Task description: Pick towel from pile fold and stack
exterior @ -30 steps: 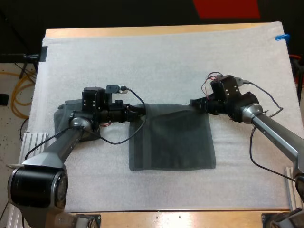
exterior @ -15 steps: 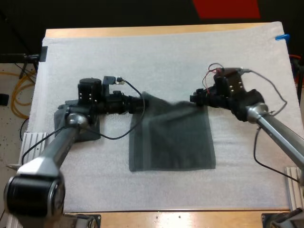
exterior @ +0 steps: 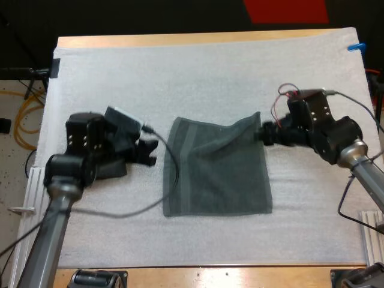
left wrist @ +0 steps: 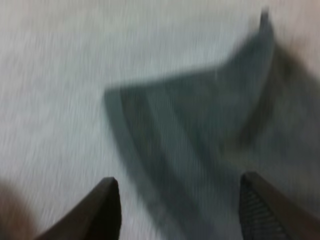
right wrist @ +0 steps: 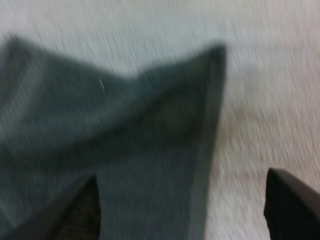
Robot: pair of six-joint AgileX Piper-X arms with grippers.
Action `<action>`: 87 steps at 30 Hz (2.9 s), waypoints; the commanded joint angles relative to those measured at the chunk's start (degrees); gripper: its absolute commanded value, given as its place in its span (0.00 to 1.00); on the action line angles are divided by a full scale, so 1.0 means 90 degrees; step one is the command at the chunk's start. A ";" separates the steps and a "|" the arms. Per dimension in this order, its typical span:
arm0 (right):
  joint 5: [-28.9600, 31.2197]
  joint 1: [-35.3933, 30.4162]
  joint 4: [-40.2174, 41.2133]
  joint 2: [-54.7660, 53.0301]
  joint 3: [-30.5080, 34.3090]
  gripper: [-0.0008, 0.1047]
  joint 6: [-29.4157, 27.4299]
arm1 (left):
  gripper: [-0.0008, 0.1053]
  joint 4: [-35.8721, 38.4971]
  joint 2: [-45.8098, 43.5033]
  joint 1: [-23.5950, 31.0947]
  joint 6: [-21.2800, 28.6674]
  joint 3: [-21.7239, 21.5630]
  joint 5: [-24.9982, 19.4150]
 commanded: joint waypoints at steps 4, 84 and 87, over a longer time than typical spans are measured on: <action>-0.0287 -0.0006 0.0966 -0.0596 0.0090 0.63 -0.0070 | 0.49 0.1041 -0.0808 0.0007 0.0072 -0.0037 -0.0166; -0.2944 -0.0006 -0.2110 0.0004 0.3778 0.01 0.2531 | 0.67 0.0232 0.1076 -0.0049 -0.1963 0.2164 0.0917; -0.2943 -0.0006 -0.2110 0.0004 0.3778 0.01 0.2531 | 0.67 0.0021 0.1549 -0.0049 -0.1945 0.2164 0.1128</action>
